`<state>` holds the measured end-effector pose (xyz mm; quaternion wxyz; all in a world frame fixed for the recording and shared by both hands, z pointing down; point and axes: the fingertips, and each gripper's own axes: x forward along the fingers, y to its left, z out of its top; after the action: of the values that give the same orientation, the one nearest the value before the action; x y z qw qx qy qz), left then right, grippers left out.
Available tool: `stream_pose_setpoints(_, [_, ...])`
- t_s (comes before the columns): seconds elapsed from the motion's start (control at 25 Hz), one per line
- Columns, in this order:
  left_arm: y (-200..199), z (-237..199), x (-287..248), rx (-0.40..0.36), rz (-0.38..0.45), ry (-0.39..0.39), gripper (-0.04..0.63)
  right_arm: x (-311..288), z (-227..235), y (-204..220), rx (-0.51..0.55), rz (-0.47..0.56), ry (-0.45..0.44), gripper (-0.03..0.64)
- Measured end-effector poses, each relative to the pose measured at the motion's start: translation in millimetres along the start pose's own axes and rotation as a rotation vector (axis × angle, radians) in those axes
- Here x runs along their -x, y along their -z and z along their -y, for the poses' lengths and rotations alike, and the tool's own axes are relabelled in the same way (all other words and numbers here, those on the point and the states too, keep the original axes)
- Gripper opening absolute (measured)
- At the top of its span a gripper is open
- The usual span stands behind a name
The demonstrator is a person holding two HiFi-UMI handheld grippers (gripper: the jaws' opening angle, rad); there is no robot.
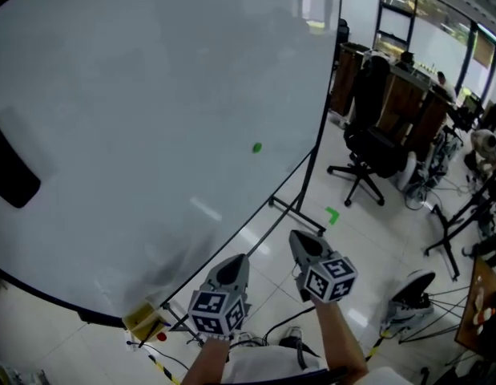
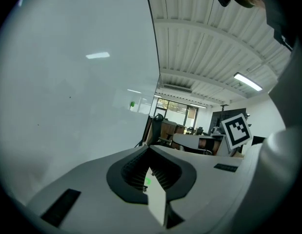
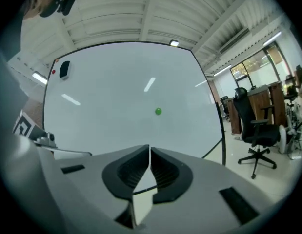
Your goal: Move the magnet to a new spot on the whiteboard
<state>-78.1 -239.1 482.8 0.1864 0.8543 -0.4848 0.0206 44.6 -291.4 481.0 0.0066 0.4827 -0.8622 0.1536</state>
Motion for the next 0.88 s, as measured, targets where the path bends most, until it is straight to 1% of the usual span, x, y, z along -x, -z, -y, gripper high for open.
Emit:
stream_pose_setpoints(0.04, [-4,-2,-2,-0.001,0.007,-0.012,-0.002,-10,4,-10,0.007,0.014,-0.011,0.036])
stream_pose_setpoints(0.08, [-6,-3,-3,-0.001,0.013,-0.024,-0.002,-21,8,-19,0.020,0.026,-0.023,0.057])
stream_pose_setpoints(0.12, [-9,-5,-5,-0.002,0.018,-0.036,-0.002,-33,12,-28,0.034,0.034,-0.038,0.091])
stream_pose_setpoints(0.2, [-13,-10,-7,-0.001,0.027,-0.059,-0.002,-59,16,-47,0.065,0.048,-0.071,0.115])
stream_pose_setpoints(0.24, [-15,-11,-7,-0.002,0.032,-0.072,-0.002,-72,17,-58,0.081,0.054,-0.087,0.149])
stream_pose_setpoints(0.32, [-20,-14,-9,-0.005,0.042,-0.101,-0.002,-96,19,-81,0.108,0.068,-0.115,0.169])
stream_pose_setpoints(0.44, [-24,-15,-13,-0.012,0.048,-0.137,-0.002,-124,22,-107,0.127,0.087,-0.142,0.187])
stream_pose_setpoints(0.56, [-28,-17,-13,-0.014,0.059,-0.172,-0.002,-150,23,-122,0.154,0.088,-0.155,0.187])
stream_pose_setpoints(0.68, [-31,-19,-13,-0.012,0.074,-0.205,-0.002,-172,27,-128,0.173,0.076,-0.160,0.187])
stream_pose_setpoints(0.88, [-29,-27,-7,0.003,0.080,-0.258,-0.002,-199,30,-123,0.179,0.042,-0.166,0.187])
